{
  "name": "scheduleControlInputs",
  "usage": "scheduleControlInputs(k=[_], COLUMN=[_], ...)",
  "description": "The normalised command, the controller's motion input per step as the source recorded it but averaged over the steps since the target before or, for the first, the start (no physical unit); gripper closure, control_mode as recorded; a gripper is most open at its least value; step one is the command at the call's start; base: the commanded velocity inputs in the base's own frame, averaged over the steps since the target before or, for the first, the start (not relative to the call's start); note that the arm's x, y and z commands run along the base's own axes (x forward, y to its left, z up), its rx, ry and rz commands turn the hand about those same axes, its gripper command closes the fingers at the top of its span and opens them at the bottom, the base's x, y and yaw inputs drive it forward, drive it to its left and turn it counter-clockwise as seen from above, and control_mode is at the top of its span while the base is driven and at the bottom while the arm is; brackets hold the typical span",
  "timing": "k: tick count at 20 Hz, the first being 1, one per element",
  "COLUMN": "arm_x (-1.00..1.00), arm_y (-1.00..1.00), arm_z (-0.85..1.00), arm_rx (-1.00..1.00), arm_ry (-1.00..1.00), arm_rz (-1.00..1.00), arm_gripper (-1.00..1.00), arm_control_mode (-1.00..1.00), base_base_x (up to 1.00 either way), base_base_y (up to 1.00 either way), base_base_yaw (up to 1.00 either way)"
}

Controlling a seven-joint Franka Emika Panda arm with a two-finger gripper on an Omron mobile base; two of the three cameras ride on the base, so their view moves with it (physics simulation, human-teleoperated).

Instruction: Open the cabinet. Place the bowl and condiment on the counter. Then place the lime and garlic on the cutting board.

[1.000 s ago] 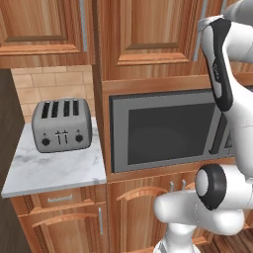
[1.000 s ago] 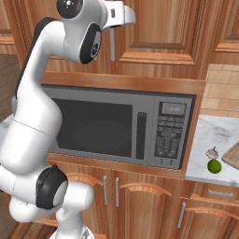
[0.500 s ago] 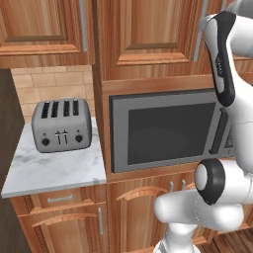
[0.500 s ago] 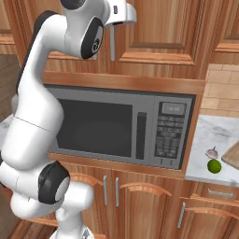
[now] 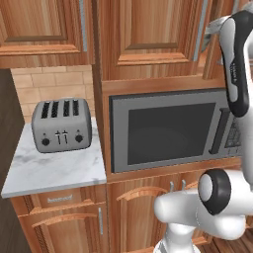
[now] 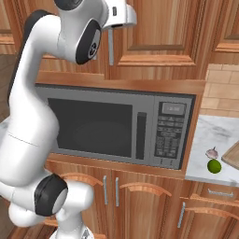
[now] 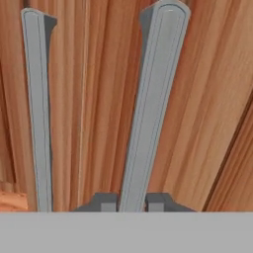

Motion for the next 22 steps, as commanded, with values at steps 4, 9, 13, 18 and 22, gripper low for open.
scheduleControlInputs(k=[4, 9, 13, 18, 22], arm_x=[-0.43, -0.35, -0.36, -0.32, -0.29], arm_y=[-0.02, -0.07, -0.12, -0.08, 0.42], arm_z=[-0.21, -0.19, -0.12, 0.00, 0.06], arm_rx=[0.00, 0.02, 0.04, 0.02, -0.02], arm_ry=[0.00, 0.00, 0.00, 0.00, 0.00], arm_rz=[0.00, 0.00, 0.00, 0.00, 0.01], arm_gripper=[1.00, 1.00, 1.00, 1.00, -1.00], arm_control_mode=[-1.00, -1.00, -1.00, -1.00, -1.00], base_base_x=[0.00, 0.00, 0.00, 0.00, 0.00], base_base_y=[0.00, 0.00, 0.00, 0.00, 0.00], base_base_yaw=[0.00, 0.00, 0.00, 0.00, 0.00])
